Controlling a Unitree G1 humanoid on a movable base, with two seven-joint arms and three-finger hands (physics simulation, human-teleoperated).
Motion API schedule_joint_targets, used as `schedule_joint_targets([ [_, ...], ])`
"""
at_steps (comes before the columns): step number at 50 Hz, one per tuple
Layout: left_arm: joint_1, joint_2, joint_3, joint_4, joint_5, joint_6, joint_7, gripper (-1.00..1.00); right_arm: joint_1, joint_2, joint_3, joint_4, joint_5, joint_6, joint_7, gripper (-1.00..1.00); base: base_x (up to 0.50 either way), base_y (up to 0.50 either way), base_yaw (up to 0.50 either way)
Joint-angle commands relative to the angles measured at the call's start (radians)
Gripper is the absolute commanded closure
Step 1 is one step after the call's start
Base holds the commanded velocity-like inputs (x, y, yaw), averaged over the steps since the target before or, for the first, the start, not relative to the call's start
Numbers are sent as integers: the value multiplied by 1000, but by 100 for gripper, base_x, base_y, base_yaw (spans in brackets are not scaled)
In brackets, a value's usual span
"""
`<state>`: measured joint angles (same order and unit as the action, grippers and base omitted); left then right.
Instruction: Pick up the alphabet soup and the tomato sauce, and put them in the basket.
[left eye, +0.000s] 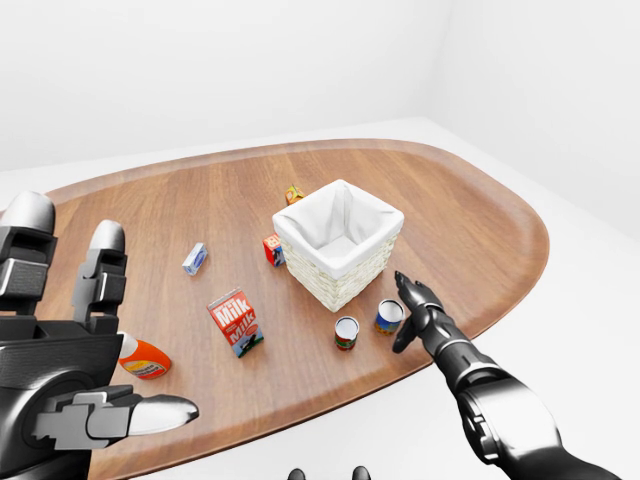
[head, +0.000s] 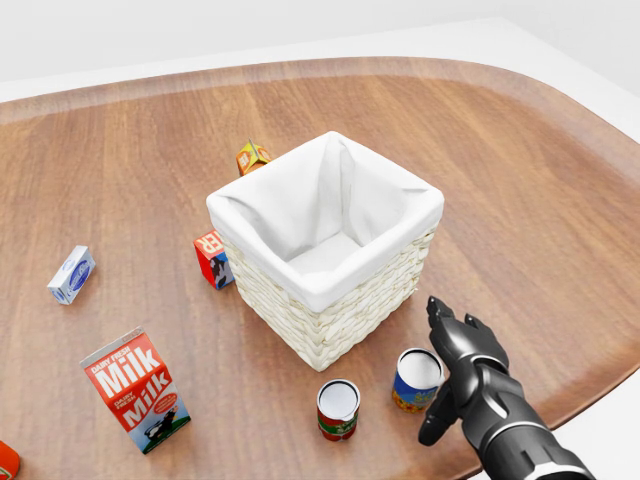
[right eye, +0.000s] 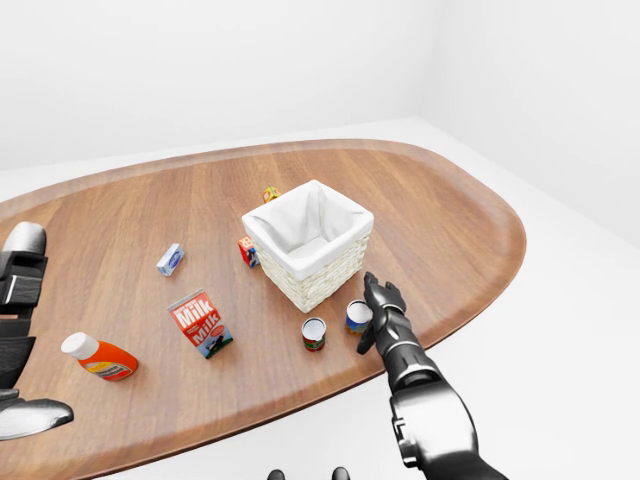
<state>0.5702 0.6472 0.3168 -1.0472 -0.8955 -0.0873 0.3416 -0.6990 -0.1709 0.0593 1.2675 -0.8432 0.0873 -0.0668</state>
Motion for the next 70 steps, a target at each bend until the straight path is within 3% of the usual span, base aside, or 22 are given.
schedule_joint_targets([
  [1,6,2,0,0,-1,0,-1,-100,-10,4,-6,8,18,0,-3,-100,0,0,0],
  [70,28,15,0,0,-10,0,-5,-100,-62,41,-7,56,18,0,3,-100,0,0,0],
])
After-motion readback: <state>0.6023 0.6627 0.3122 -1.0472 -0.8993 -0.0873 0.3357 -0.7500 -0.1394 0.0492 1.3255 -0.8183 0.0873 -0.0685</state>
